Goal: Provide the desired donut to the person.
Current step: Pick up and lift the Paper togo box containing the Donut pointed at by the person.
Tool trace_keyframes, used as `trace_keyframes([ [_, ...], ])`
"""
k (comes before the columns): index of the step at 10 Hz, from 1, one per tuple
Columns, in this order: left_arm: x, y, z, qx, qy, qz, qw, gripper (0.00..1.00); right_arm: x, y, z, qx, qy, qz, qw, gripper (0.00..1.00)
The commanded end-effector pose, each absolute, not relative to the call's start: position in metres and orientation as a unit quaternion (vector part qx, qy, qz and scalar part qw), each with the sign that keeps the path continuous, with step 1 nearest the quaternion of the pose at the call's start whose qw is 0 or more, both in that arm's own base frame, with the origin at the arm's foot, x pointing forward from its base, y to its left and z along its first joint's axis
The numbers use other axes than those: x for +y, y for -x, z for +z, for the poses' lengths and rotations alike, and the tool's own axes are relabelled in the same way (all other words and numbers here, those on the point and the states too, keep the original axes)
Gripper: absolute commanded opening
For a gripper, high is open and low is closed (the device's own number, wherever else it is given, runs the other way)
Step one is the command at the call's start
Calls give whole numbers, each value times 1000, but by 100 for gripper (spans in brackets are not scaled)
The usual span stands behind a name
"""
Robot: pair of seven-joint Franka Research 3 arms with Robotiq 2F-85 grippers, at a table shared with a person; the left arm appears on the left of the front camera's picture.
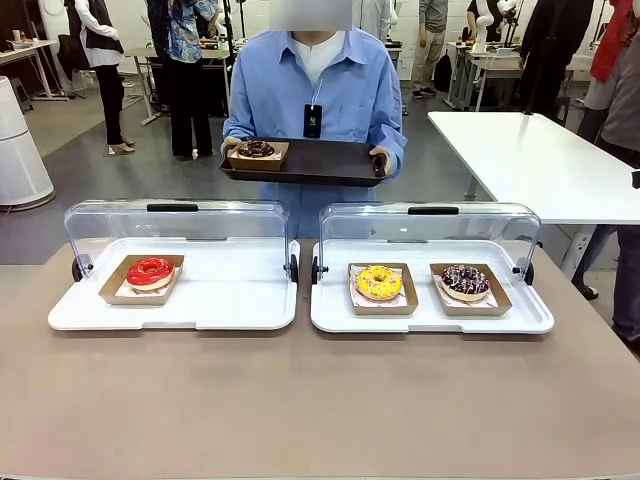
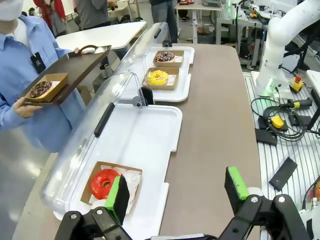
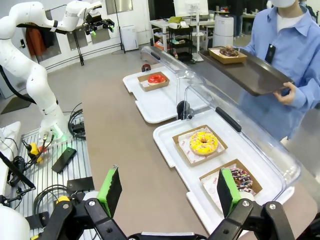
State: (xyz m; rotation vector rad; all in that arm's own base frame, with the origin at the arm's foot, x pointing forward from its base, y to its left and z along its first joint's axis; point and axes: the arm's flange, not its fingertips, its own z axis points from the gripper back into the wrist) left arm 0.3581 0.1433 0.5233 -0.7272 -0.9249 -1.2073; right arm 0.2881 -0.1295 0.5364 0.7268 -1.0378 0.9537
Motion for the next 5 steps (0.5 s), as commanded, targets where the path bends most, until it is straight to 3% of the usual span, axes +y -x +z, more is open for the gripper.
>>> trace_keyframes([
  [1,140,-361,520,-403,321,-547,660,100,-129,-291,538,-479,-332,429,690,100],
  [5,142,-359,521,-406,325,-535,665,100,-129,-291,538,-479,-332,429,690,100],
])
